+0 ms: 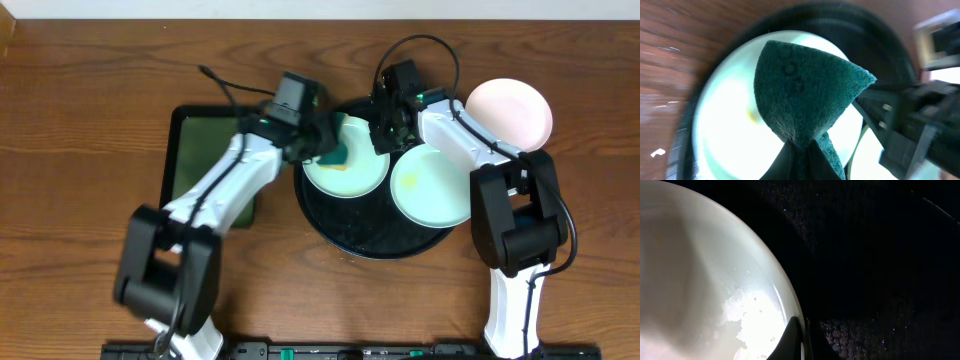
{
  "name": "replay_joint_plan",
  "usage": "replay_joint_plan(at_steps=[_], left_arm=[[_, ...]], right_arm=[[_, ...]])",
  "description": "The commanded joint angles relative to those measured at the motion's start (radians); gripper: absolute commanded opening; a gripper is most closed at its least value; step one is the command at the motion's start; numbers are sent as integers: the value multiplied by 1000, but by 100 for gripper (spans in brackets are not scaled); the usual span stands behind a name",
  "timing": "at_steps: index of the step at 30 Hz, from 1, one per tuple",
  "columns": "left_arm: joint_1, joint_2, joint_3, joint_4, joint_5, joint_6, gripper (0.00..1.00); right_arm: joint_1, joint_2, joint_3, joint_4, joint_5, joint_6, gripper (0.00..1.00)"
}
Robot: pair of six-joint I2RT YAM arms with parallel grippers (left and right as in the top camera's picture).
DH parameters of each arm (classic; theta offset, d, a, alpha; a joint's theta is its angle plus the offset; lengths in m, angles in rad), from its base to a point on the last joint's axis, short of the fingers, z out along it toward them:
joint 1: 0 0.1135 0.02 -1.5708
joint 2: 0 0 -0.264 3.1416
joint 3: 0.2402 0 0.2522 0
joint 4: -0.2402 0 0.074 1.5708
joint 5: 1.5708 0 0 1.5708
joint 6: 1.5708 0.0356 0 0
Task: Clean dirty plates on tray and stack at the side
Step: 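Scrub the pale green plate with the sponge while right gripper holds it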
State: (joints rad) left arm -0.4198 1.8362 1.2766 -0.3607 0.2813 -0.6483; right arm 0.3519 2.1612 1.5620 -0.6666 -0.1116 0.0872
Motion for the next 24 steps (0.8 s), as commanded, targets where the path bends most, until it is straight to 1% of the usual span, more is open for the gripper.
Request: replay_joint_plan(at_steps=[1,3,6,8,11,13,15,18,20,22,24], left_arm=[[-46,77,-7,32,-95,-90,7],[-68,116,-7,42,-159,-104,8],[-97,173,-7,41,-302,-112,7],[-99,184,-7,13,-410,-112,7],[-91,171,-6,-46,-579,-111,7],[-81,142,-6,-73,-654,-91,7],[-72,105,-6,-84,-694,-58,7],[-70,44,-6,-82,-697,-40,8],[-71,13,-6,-73,-672,-41,7],[-72,1,-6,-56,-602,-41,7],[-72,1,-7,-32,-477,-46,8]], right_arm=[[9,-14,-7,-10,43,33,1],[9,-14,-7,-13,43,32,1],[9,-14,-7,-18,43,32,1],[9,-14,-7,-19,43,32,1],[9,-14,-7,-22,48,32,1],[9,-14,-7,-24,60,31,1],[9,-14,-7,-24,59,32,1],[9,-14,-7,-24,59,32,1],[9,-14,-7,-24,59,32,1],[9,-14,-7,-24,59,32,1],[9,-14,-7,-24,59,32,1]])
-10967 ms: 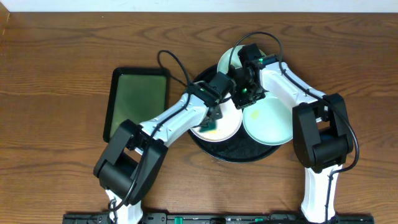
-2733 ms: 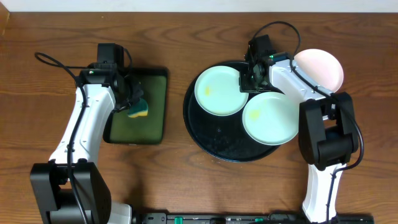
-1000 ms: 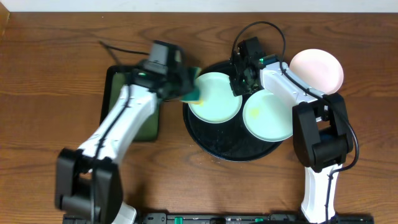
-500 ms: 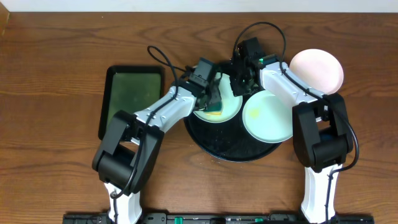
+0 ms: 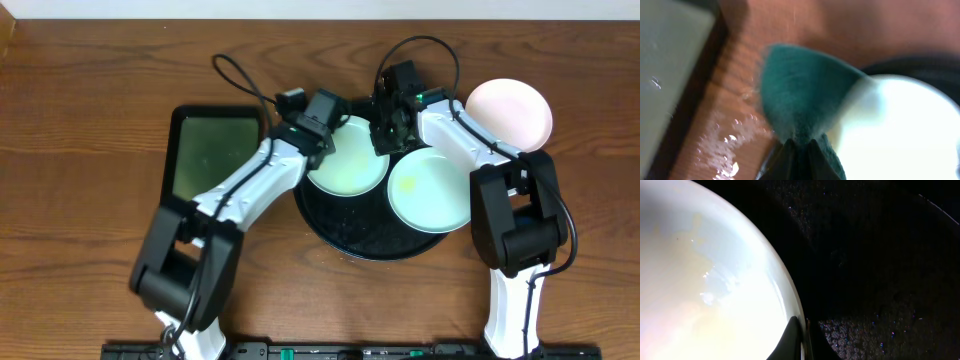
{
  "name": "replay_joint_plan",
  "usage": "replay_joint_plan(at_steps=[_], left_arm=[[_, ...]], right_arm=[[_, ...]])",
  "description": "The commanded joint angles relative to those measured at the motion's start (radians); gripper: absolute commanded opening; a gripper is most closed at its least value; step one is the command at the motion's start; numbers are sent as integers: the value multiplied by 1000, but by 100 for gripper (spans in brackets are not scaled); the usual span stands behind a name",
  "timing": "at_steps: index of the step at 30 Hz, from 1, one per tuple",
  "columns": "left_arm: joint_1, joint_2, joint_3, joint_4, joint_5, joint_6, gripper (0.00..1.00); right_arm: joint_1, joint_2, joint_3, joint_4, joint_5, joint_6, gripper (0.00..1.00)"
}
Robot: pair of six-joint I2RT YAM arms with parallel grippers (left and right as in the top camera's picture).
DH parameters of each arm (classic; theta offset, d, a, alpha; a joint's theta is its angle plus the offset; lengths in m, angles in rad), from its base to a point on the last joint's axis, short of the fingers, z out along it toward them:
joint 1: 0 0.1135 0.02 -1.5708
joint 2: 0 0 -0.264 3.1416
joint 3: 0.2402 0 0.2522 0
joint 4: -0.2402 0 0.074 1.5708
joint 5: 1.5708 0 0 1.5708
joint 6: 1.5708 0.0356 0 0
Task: Clean dirty plates on tray and stack at the side
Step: 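Scrub the pale green plate with the sponge while right gripper holds it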
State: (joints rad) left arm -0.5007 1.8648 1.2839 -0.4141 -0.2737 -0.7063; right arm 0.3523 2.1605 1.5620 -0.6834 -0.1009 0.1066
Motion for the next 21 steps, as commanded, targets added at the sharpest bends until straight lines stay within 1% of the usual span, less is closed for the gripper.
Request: replay_joint_plan(at_steps=[1,2,5,7,9,12,16,18,21], left_arm=[[9,-21,-14,36,154,8,7],[8,-13,-14,50,225,-5,7],[2,18,-14,85,353,-47,8],[-12,48,-14,119,409,-55,7],[-33,84,-14,150,427,-56,8],[-53,131,-14,171,414,-70,7],[-45,173,-14,171,401,-84,7],[-43,180,-14,142,321,-84,8],[-43,177,-14,74,129,-68,8]], right_arm=[[8,-13,-7,-8,48,12,1],[8,-13,-7,-8,48,12,1],[8,-13,-7,-7,48,13,1],[8,-13,-7,-5,48,13,1],[8,-13,-7,-5,48,13,1],[8,-13,-7,-6,48,13,1],[8,-13,-7,-8,48,13,1],[8,-13,-7,-8,48,14,1],[8,-13,-7,-9,48,20,1]])
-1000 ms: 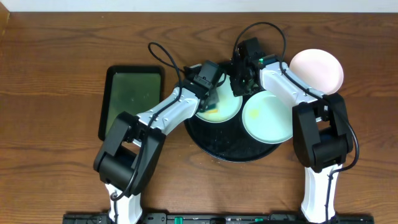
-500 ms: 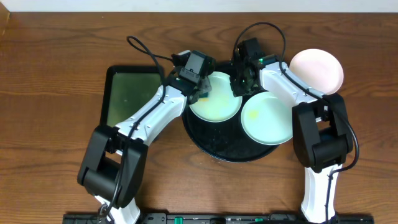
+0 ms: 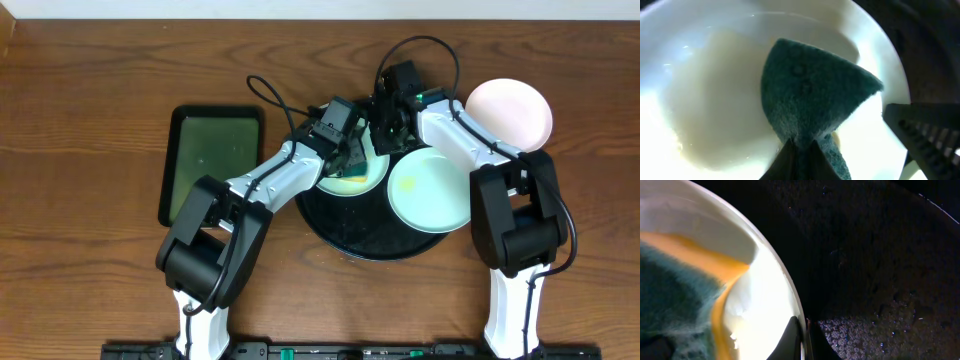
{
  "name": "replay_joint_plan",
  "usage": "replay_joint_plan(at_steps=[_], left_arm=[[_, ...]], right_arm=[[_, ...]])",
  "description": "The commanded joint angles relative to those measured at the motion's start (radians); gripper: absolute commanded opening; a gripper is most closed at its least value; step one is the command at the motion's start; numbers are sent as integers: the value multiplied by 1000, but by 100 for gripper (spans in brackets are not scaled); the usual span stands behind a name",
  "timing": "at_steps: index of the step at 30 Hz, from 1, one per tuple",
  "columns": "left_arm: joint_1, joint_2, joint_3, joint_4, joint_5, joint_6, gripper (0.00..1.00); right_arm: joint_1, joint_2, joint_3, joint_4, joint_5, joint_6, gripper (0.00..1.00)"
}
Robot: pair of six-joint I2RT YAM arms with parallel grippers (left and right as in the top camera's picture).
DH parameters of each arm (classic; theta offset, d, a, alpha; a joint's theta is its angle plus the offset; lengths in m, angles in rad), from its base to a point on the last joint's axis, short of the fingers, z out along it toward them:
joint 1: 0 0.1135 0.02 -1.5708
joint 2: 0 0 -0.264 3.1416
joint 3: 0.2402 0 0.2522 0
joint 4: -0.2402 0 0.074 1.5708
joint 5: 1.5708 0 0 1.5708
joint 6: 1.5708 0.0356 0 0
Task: Clean dirty plates on tray and stack at the side
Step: 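Scrub the pale green plate with the sponge while right gripper holds it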
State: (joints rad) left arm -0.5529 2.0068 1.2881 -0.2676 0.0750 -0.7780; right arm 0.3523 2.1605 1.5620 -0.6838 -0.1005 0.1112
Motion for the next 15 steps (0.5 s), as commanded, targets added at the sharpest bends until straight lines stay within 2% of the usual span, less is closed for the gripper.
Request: replay_joint_plan(at_steps=[1,4,9,15], left_arm=[[12,33,-18,-95,-277,11,7],[22,6,-18,-167,-447,18,8],[38,-82,-18,-234,-627,32,7],[47,-186,-18,-241,-658,82,7]], right_arm=[[8,-13,-7,-9,48,15,1],[7,-13,-7,-9,48,15,1],[7,-13,-7,-9,48,15,1],[8,-15,-4,4,52,14,1]])
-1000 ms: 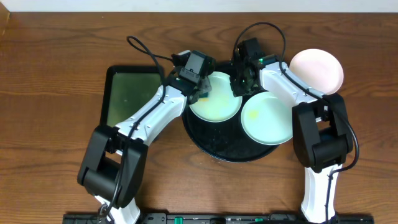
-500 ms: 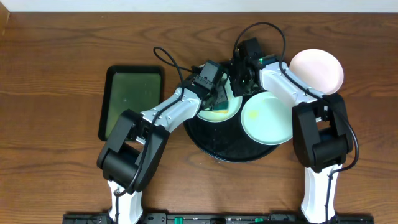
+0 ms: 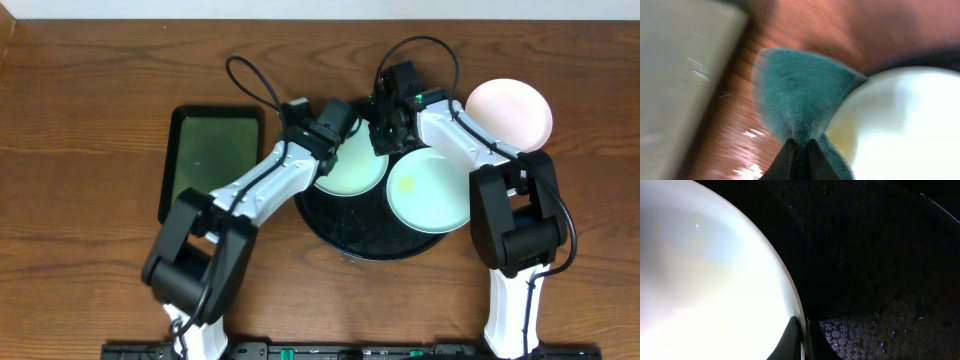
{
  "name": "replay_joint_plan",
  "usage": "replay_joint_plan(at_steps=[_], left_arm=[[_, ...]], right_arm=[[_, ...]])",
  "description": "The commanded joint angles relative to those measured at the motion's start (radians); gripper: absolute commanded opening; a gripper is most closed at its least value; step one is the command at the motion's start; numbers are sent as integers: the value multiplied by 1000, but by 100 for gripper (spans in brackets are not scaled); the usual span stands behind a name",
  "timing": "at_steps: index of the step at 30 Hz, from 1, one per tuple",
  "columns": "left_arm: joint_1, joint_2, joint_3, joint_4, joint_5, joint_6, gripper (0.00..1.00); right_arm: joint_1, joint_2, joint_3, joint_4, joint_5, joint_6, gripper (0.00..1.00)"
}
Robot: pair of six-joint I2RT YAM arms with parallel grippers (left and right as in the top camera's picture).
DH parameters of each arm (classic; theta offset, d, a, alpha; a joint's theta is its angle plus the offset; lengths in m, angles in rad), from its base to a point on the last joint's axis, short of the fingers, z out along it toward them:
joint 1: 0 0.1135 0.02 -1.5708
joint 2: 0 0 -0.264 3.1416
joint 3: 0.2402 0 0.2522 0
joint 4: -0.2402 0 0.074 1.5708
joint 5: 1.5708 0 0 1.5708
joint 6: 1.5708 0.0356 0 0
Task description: Clean dirty plates on tray and stack at the side
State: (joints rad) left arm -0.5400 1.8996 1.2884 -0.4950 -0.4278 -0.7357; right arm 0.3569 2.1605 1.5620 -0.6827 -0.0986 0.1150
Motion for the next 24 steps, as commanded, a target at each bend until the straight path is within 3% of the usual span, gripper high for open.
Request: replay_joint_plan(at_steps=[1,8,10,13,20,24], left_arm=[[37,-95,-18,-14,-145,41,7],[147,-226,-18,-28,162,80,7],[241,-246,-18,-42,320,100,7],[352,-246,-19,-97,432,114,7],[521,-246,-19,-233,447,150,7],[571,-246,-19,-269,447,186,7]], right_arm=[[3,-19,-2,4,50,10,1],[10,-117,52,9,81,-121,1],[32,-188,60,7,204,-194,1],[76,-270,60,12,396,-304,1],[222,-387,60,118,815,-614,1],[309,-400,60,212,986,-862,1]])
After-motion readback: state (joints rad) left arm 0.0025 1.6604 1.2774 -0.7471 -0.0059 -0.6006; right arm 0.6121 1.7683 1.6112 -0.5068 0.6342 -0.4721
